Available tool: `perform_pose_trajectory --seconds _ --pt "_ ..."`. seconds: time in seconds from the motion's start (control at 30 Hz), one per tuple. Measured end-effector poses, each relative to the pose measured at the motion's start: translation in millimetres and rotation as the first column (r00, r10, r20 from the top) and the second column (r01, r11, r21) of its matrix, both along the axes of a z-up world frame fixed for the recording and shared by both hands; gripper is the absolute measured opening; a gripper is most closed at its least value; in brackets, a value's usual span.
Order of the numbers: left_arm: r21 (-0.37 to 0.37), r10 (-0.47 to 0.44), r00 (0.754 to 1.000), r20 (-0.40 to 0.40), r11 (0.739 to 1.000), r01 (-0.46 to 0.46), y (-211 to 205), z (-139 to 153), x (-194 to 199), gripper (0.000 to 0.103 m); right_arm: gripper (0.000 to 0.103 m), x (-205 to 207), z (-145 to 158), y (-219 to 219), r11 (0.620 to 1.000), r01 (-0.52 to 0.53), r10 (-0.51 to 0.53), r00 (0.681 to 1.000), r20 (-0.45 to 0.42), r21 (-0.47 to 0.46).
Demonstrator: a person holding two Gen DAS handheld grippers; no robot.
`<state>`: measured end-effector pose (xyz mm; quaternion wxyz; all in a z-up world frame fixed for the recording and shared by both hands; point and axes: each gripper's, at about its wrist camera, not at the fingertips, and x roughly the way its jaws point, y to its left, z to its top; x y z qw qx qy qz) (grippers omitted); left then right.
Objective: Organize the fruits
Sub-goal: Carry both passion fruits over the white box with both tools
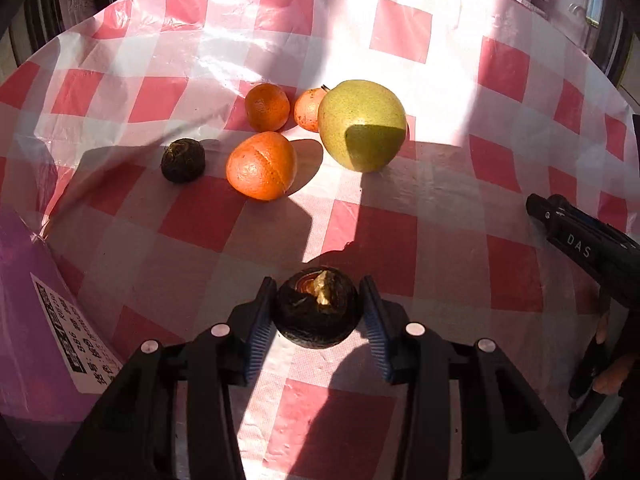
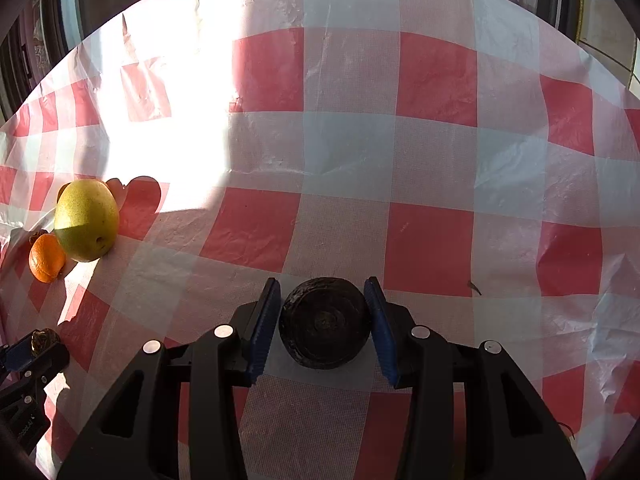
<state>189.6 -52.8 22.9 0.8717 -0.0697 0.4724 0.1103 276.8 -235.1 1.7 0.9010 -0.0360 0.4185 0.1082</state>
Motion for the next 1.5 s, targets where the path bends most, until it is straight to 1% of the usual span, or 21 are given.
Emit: perform_pose_trajectory --seconds 0.1,0.2,0.27,0.37,0.47,0.57,0.63,0.67,0.8,0.93,1.07,1.23,1.33,1.5 --pt "-0.02 -0.014 1.0 -0.015 1.0 0.013 -11 6 -28 0.043 0.04 -2 0 0 0.999 -0.019 0.019 1.0 0.002 -0.03" --pt "-0.055 -0.046 0.998 -0.03 0.997 0.044 -20 13 -59 0.043 0.039 -20 2 -5 0.999 -0.018 0.019 0.998 -0.064 0.029" --pt "-0.066 -0.091 0.995 -0.044 0.994 0.088 -29 14 -83 0.043 0.039 -40 5 -13 0.997 0.0 0.008 0.996 -0.092 0.077" --pt "-0.073 -0.166 0.985 -0.053 0.984 0.162 -42 19 -114 0.043 0.039 -72 8 -20 0.996 -0.002 0.013 0.993 -0.121 0.085" --pt "-0.09 -0.223 0.974 -0.035 0.971 0.22 -48 29 -133 0.043 0.039 -99 12 -29 0.997 -0.014 0.024 0.989 -0.143 0.073" --pt "-0.066 -0.278 0.961 0.019 0.958 0.278 -41 48 -140 0.043 0.039 -120 25 -28 0.998 -0.023 0.03 0.989 -0.142 0.051" --pt "-0.059 -0.281 0.957 0.067 0.957 0.285 -26 68 -141 0.043 0.039 -130 34 -31 0.999 -0.01 0.015 0.991 -0.135 0.043" --pt "-0.057 -0.277 0.956 0.092 0.957 0.283 -18 77 -142 0.043 0.039 -134 41 -25 0.999 0.001 0.003 0.992 -0.129 0.034" --pt "-0.069 -0.243 0.952 0.187 0.963 0.26 18 115 -152 0.043 0.039 -145 59 -19 0.998 0.054 -0.05 0.992 -0.113 0.029" --pt "-0.071 -0.207 0.947 0.244 0.97 0.23 57 137 -168 0.043 0.039 -158 80 0 0.998 0.062 -0.06 0.995 -0.082 0.026" --pt "-0.08 -0.151 0.95 0.275 0.981 0.179 101 148 -187 0.043 0.039 -169 100 30 0.999 0.042 -0.041 0.998 -0.053 0.029" --pt "-0.093 -0.086 0.954 0.288 0.989 0.117 150 148 -210 0.043 0.039 -184 116 82 0.999 -0.027 0.028 0.999 -0.025 0.018" --pt "-0.093 -0.065 0.956 0.286 0.991 0.095 176 144 -221 0.043 0.039 -193 124 115 0.997 -0.079 0.079 0.997 -0.01 0.021" --pt "-0.089 -0.06 0.96 0.274 0.992 0.087 211 139 -233 0.043 0.039 -208 146 171 0.985 -0.164 0.162 0.986 0.036 0.061"
